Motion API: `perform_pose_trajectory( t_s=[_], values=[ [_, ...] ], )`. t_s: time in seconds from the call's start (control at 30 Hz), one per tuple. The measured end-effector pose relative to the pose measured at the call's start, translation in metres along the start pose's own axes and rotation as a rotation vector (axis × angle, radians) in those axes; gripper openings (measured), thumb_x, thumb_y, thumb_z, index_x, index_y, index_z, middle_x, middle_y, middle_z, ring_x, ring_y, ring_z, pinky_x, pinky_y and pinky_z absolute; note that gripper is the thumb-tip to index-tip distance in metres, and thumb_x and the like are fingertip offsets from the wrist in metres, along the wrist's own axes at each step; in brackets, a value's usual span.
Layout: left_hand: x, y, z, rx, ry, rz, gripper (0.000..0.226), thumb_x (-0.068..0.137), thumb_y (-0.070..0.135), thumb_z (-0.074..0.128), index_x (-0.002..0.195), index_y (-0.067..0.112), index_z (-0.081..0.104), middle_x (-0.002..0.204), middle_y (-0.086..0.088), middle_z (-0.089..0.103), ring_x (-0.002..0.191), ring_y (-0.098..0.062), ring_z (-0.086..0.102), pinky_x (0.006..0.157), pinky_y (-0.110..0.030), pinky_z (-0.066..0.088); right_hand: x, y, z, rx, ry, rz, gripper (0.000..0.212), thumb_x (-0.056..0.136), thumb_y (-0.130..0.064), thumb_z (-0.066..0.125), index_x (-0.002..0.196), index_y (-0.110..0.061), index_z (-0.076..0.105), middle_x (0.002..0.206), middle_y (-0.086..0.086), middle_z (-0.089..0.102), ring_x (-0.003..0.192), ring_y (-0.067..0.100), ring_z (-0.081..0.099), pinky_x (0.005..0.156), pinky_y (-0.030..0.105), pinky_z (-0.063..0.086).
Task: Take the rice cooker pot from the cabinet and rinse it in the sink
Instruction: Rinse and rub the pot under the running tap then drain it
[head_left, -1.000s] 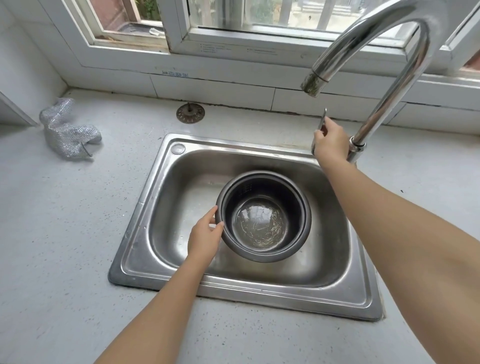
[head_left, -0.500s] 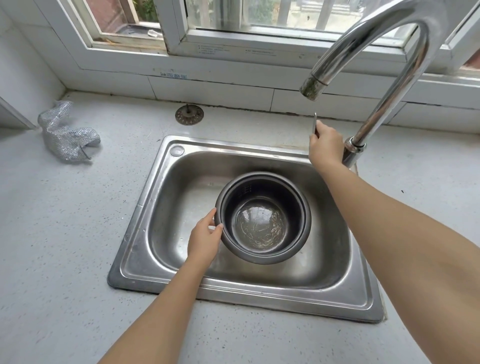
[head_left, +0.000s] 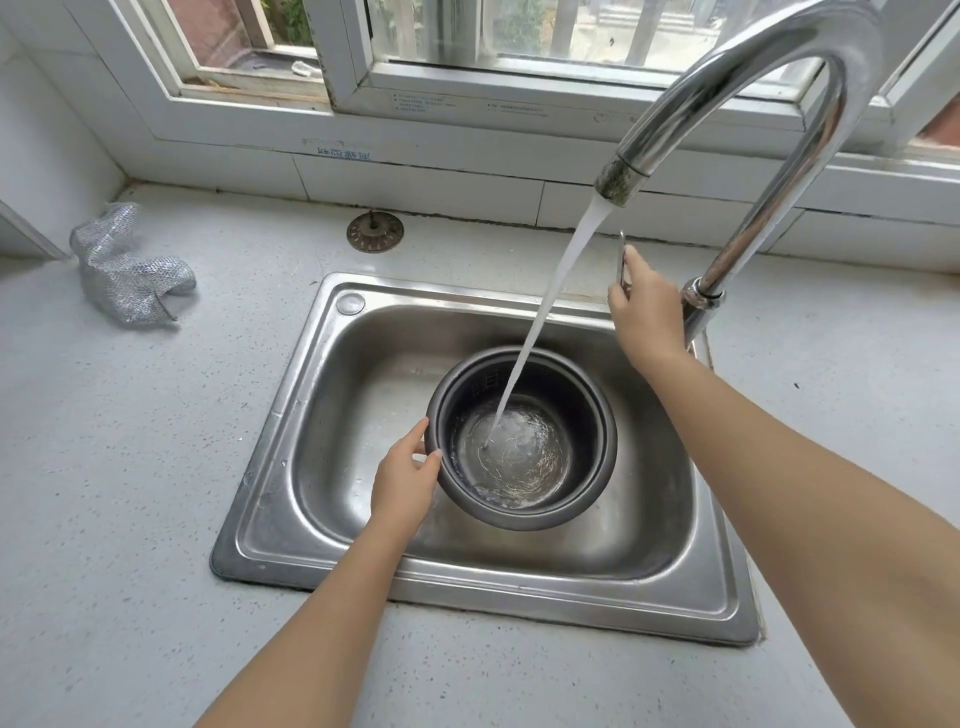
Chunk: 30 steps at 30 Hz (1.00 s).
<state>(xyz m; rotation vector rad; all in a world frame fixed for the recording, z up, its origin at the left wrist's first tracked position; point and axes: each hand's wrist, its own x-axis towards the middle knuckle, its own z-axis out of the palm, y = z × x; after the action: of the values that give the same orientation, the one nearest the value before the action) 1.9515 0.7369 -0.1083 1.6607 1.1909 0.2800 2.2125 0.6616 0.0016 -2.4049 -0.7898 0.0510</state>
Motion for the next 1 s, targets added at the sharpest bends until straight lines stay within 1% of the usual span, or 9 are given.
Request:
perform_pose_trajectory(
  t_s=[0.1, 0.2, 0.33, 0.4, 0.5, 0.6, 0.77, 0.83, 1.0],
  values=[
    [-0.001, 0.001, 0.0, 0.012, -0.001, 0.004, 0.043, 0.09, 0.015, 0.053, 0.131, 0.029, 0.051, 0.088, 0.013, 0.059, 0.065, -0.008, 0.055, 0.067, -0.034, 0.051, -0.026, 0.004, 0.0, 0.083, 0.118, -0.139, 0.042, 0.092, 0.0, 0.044, 0.134, -0.001, 0.046, 0.13, 0.015, 0.056, 0.123, 0.028, 0.049, 0.106, 0.035, 0.038],
    [-0.001, 0.002, 0.0, 0.01, -0.007, -0.004, 0.045, 0.091, 0.015, 0.052, 0.133, 0.028, 0.048, 0.094, 0.008, 0.06, 0.066, -0.009, 0.055, 0.067, -0.033, 0.051, -0.058, 0.018, 0.006, 0.133, 0.124, -0.149, 0.04, 0.091, 0.0, 0.047, 0.132, -0.001, 0.049, 0.129, 0.015, 0.057, 0.124, 0.027, 0.049, 0.109, 0.038, 0.037],
    [-0.001, 0.002, 0.0, 0.012, -0.015, -0.004, 0.046, 0.091, 0.015, 0.051, 0.135, 0.028, 0.047, 0.098, 0.003, 0.06, 0.068, -0.011, 0.055, 0.07, -0.035, 0.051, -0.094, 0.039, 0.023, 0.148, -0.136, 0.139, 0.054, 0.093, -0.008, 0.048, 0.144, -0.004, 0.03, 0.148, 0.011, 0.038, 0.137, 0.025, 0.034, 0.112, 0.032, 0.025],
    [-0.001, 0.002, 0.0, 0.023, -0.017, 0.002, 0.046, 0.091, 0.016, 0.051, 0.134, 0.029, 0.047, 0.1, 0.001, 0.06, 0.07, -0.012, 0.054, 0.072, -0.037, 0.052, -0.107, 0.047, 0.032, 0.211, -0.276, 0.369, 0.057, 0.094, -0.009, 0.046, 0.146, -0.006, 0.023, 0.151, 0.011, 0.033, 0.137, 0.026, 0.034, 0.108, 0.032, 0.029],
    [-0.002, 0.002, 0.001, 0.044, -0.014, 0.024, 0.041, 0.091, 0.015, 0.05, 0.13, 0.03, 0.051, 0.096, 0.002, 0.059, 0.069, -0.014, 0.054, 0.073, -0.041, 0.053, -0.124, 0.054, 0.04, 0.281, -0.367, 0.515, 0.048, 0.092, -0.006, 0.043, 0.139, -0.011, 0.036, 0.137, 0.012, 0.05, 0.119, 0.027, 0.049, 0.076, 0.028, 0.037],
    [-0.002, 0.001, 0.001, 0.054, -0.016, 0.03, 0.038, 0.091, 0.014, 0.048, 0.125, 0.03, 0.054, 0.092, 0.004, 0.058, 0.07, -0.014, 0.053, 0.075, -0.044, 0.054, -0.128, 0.054, 0.04, 0.345, -0.331, 0.513, 0.046, 0.091, -0.005, 0.045, 0.136, -0.015, 0.041, 0.127, 0.008, 0.055, 0.098, 0.015, 0.048, 0.073, 0.023, 0.035],
    [0.0, 0.001, -0.002, 0.02, -0.015, -0.054, 0.046, 0.09, 0.016, 0.051, 0.135, 0.026, 0.045, 0.108, -0.005, 0.061, 0.089, -0.022, 0.058, 0.085, -0.046, 0.053, -0.123, 0.047, 0.037, 0.349, -0.303, 0.446, 0.038, 0.09, -0.009, 0.05, 0.126, -0.018, 0.047, 0.083, -0.019, 0.048, 0.068, -0.004, 0.044, 0.054, 0.011, 0.033],
    [0.0, 0.001, -0.002, 0.041, -0.029, -0.071, 0.055, 0.089, 0.017, 0.055, 0.141, 0.025, 0.039, 0.114, -0.007, 0.059, 0.097, -0.027, 0.059, 0.087, -0.045, 0.052, -0.122, 0.042, 0.035, 0.35, -0.294, 0.416, 0.035, 0.089, -0.009, 0.052, 0.123, -0.019, 0.049, 0.081, -0.019, 0.051, 0.066, -0.007, 0.044, 0.053, 0.009, 0.036],
    [0.001, -0.001, -0.003, 0.082, -0.029, -0.093, 0.059, 0.086, 0.009, 0.056, 0.14, 0.022, 0.038, 0.114, -0.009, 0.059, 0.095, -0.031, 0.061, 0.084, -0.045, 0.053, -0.12, 0.03, 0.031, 0.394, -0.277, 0.383, 0.036, 0.087, -0.008, 0.054, 0.121, -0.019, 0.051, 0.081, -0.019, 0.056, 0.071, -0.005, 0.052, 0.061, 0.01, 0.038]
  ],
)
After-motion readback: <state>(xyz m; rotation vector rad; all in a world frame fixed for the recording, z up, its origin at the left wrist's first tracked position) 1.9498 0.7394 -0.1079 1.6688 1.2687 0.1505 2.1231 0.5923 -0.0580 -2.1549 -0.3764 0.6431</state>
